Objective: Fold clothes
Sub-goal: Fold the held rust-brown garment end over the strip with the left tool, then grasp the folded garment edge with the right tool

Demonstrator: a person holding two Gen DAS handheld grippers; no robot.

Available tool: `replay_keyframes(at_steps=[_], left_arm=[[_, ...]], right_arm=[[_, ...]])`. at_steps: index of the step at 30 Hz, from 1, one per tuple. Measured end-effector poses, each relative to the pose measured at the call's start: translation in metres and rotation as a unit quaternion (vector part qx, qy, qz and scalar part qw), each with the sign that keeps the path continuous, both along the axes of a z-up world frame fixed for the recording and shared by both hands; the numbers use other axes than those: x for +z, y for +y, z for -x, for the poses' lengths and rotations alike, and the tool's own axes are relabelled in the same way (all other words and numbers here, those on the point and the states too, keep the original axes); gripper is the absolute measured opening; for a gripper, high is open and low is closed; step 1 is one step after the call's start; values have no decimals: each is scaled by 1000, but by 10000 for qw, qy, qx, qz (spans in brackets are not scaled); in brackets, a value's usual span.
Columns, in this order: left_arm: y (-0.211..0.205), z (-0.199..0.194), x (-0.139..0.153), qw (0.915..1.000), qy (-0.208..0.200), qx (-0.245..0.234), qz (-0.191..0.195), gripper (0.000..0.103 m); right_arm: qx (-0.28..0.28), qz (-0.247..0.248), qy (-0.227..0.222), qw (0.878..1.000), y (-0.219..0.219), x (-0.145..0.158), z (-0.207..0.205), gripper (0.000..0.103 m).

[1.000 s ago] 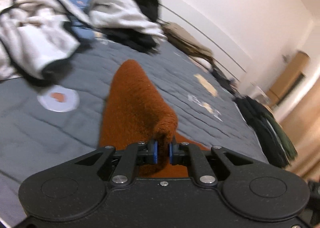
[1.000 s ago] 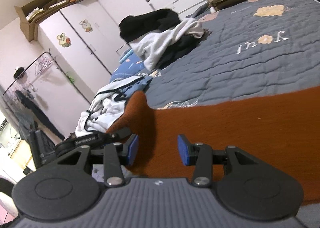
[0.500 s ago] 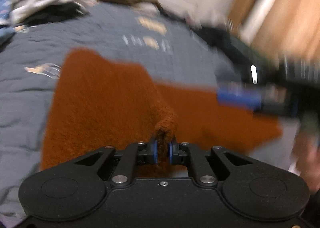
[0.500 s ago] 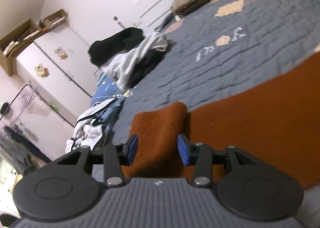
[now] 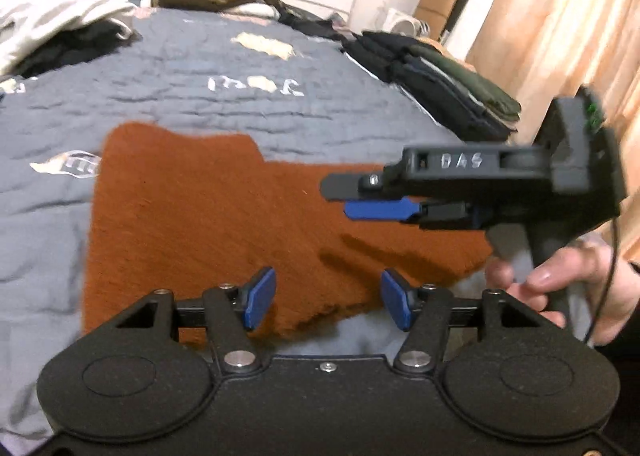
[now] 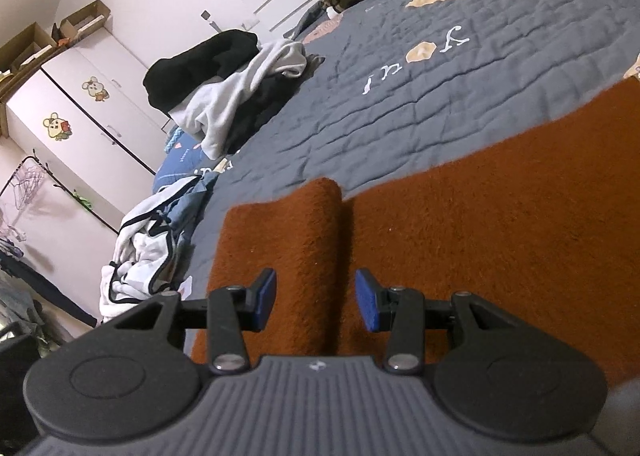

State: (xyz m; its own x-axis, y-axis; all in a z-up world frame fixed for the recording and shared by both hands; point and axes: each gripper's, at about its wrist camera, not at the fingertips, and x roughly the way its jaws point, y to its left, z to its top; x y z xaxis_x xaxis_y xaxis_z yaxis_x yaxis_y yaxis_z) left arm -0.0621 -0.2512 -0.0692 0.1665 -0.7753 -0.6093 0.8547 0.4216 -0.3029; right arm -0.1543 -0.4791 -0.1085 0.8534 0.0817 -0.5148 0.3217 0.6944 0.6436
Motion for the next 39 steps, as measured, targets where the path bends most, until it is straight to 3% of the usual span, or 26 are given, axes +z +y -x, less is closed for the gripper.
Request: replay_keyframes(at_steps=[4,9,21,23,28,39], left_arm=[[11,-11,9,9997,-35,258,40,58],[21,-23,10,9984,-39,563,-28,58],[48,-28,13,9974,-82,717,-17,58],[52,-30,13,9971,-65,761,-16,58],[59,-32,15,9967,-73,807,5,58],[66,-36,17,9959,-98,902,7,58]], right_arm=[[193,-275,0,9994,-2,-6,-11,43],[313,-156,11,9994,3,-6,-26,43],[401,-35,256,9989,11,-21,-53,43],[387,-52,282,9988,11,-25,-56,50],[359,17,352,9987,14,-32,-63,51],[359,-15,246,9991,19,-35,-76,54]])
